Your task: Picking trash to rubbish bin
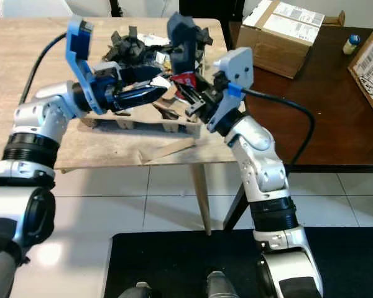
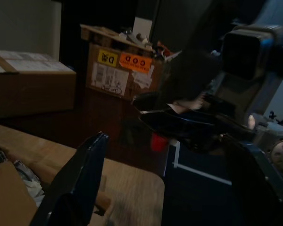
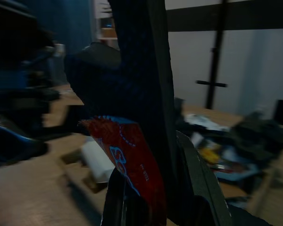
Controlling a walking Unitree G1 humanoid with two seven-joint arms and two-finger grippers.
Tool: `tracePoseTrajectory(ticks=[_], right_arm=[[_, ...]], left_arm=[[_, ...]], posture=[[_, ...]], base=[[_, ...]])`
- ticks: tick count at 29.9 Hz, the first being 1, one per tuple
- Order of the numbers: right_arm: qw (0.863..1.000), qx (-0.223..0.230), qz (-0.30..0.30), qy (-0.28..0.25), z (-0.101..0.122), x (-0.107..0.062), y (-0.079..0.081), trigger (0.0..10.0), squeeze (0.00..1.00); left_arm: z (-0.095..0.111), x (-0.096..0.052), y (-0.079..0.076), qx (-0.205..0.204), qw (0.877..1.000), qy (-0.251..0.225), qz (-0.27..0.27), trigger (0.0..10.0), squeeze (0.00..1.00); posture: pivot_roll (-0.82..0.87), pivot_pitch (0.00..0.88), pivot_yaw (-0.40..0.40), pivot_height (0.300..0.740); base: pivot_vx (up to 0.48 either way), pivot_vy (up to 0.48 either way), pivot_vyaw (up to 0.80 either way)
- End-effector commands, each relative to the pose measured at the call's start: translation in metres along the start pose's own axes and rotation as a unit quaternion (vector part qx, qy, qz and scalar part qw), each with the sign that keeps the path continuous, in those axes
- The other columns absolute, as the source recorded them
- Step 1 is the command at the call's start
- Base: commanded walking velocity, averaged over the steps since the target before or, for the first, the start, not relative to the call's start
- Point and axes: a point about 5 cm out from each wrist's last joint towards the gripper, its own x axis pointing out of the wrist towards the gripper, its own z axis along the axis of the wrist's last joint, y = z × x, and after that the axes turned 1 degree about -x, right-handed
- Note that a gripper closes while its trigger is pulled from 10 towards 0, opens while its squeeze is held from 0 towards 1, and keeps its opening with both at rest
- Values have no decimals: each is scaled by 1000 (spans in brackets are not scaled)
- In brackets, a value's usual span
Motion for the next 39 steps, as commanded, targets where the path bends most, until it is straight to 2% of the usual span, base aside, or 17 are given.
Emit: tracePoseTrajectory(ticks=[1,6,8,11,12,13,14,15,16,18,23,27,31,33,35,38,39], right_arm=[[998,0,-56,-10,5,-6,-20,0,0],[992,53,-107,-28,10,-21,-43,0,0],[992,53,-107,-28,10,-21,-43,0,0],[993,90,-74,-36,16,-30,-43,0,0],[992,116,-39,-40,21,-34,-40,0,0],[987,146,54,-26,25,-43,-26,0,0],[987,146,54,-26,25,-43,-26,0,0],[980,152,130,11,22,-52,-13,0,0],[980,152,130,11,22,-52,-13,0,0],[966,139,203,80,9,-63,2,0,0],[946,153,253,132,-2,-73,18,0,0],[923,169,291,185,-11,-82,31,0,0],[916,163,298,211,-17,-87,34,0,0],[906,155,310,242,-25,-93,36,0,0],[900,151,316,259,-30,-96,38,0,0],[876,131,336,320,-45,-109,43,0,0],[876,131,336,320,-45,-109,43,0,0]], left_arm=[[12,-4,4,10,999,-29,19,10000,0],[22,-8,4,-12,997,-80,14,10000,0],[22,-8,4,-12,997,-80,14,10000,0],[18,-10,-4,-47,995,-77,-37,10000,0],[10,-10,-9,-59,995,-61,-60,10000,0],[-11,-5,-22,-77,991,-17,-106,10000,0],[-11,-5,-22,-77,991,-17,-106,10000,0],[-26,0,-33,-94,985,17,-142,10000,0],[-26,0,-33,-94,985,17,-142,10000,0],[-47,3,-46,-110,975,65,-179,10000,0],[-77,2,-57,-113,963,147,-195,10000,0],[-116,-5,-71,-95,939,270,-193,10000,0],[-130,-11,-76,-84,925,317,-191,10000,0],[-149,-20,-83,-73,903,379,-189,10000,0],[-156,-23,-87,-76,896,395,-189,10000,0],[-176,-29,-95,-80,878,437,-179,10000,0],[-176,-29,-95,-80,878,437,-179,10000,0]], posture=[[-30,219,-33,740],[-24,227,-30,740],[-24,227,-30,740],[-25,230,-28,740],[-26,232,-25,740],[-25,234,-25,740],[-25,234,-25,740],[-25,236,-24,740],[-25,236,-24,740],[-25,236,-24,740],[-24,237,-22,740],[-22,237,-23,740],[-21,240,-23,740],[-18,242,-22,740],[-17,243,-23,740],[-12,244,-25,740],[-12,244,-25,740]], base=[[0,0,0],[0,0,0],[0,0,0],[0,0,0],[0,0,0],[0,0,0],[0,0,0],[0,0,0],[0,0,0],[0,0,0],[0,0,0],[0,0,0],[0,0,0],[0,0,0],[0,0,0],[0,0,0],[0,0,0]])
